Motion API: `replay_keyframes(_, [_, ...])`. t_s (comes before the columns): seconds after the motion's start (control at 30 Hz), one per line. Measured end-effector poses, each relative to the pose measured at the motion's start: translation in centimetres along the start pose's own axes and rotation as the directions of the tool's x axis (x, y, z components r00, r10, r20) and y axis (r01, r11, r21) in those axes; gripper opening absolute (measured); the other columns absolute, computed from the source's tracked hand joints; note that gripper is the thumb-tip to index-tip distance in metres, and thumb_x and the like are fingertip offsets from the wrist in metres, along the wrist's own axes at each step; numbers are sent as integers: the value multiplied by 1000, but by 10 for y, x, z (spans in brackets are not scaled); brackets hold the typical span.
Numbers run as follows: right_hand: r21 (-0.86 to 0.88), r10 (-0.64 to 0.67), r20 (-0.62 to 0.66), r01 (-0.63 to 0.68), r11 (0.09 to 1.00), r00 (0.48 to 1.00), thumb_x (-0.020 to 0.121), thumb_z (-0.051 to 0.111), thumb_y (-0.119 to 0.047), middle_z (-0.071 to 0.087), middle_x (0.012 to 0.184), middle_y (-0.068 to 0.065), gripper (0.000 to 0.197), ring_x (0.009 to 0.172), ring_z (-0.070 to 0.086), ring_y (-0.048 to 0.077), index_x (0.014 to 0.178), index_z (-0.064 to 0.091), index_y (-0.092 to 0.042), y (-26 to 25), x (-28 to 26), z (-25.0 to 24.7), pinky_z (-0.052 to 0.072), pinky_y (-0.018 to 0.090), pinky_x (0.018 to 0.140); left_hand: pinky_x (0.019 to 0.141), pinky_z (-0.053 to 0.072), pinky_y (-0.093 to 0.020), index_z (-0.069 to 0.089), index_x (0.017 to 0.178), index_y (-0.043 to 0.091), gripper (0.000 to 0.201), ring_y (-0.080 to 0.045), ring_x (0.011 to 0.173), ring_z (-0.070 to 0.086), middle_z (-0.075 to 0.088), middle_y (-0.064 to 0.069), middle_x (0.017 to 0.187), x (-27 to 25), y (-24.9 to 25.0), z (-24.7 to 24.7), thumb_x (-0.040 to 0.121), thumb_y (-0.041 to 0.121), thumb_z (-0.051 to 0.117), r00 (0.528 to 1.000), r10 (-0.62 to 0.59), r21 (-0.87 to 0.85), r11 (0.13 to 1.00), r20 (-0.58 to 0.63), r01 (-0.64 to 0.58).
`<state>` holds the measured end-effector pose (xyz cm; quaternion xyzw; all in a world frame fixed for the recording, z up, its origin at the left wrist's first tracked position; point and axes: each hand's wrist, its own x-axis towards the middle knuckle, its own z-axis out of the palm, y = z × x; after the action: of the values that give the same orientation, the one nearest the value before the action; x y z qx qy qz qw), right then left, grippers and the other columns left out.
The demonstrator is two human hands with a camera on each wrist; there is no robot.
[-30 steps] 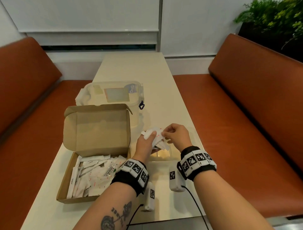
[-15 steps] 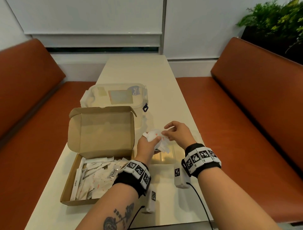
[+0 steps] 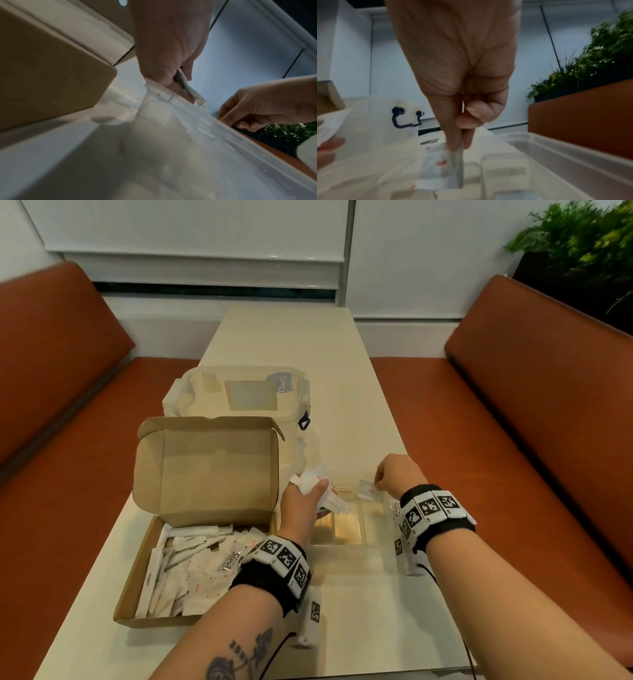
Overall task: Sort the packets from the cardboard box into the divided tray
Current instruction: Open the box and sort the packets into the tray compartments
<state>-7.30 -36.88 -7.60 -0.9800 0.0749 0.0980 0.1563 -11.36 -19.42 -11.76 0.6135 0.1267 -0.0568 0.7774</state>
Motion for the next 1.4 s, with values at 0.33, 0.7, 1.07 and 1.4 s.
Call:
replay_keyframes(0.33, [-262,14,85,9,965,996,87,56,1,63,113,15,21,103,62,27,107,62,1,-11,8,8,46,25,76,69,58,-33,54,108,12,21,-21,88,64,63,-8,100,-3,1,-1,89,12,63,1000,-15,19,1000,9,15])
replay_keyframes(0.7, [-336,-61,80,84,938,995,89,46,3,64,108,15,22,83,56,27,104,62,-1,-14,3,5,44,27,74,69,58,-34,55,112,10,24,-30,99,65,63,-16,110,-3,1,-1,89,12,64,999,-41,39,998,7,41])
replay_keyframes(1.07, [-370,-52,137,100,923,989,88,46,8,64,111,16,18,82,57,27,94,62,1,-17,5,10,44,25,72,70,58,-34,55,107,14,19,-24,88,67,68,-11,96,-2,-1,-3,90,13,62,998,-38,48,998,42,36])
replay_keyframes(1.4, [-242,-47,139,80,967,989,91,45,3,62,113,16,23,102,62,28,108,61,1,-15,2,12,46,26,75,79,58,-43,56,111,10,23,-29,94,67,68,-16,102,1,-2,-3,90,14,62,998,-45,68,997,51,42])
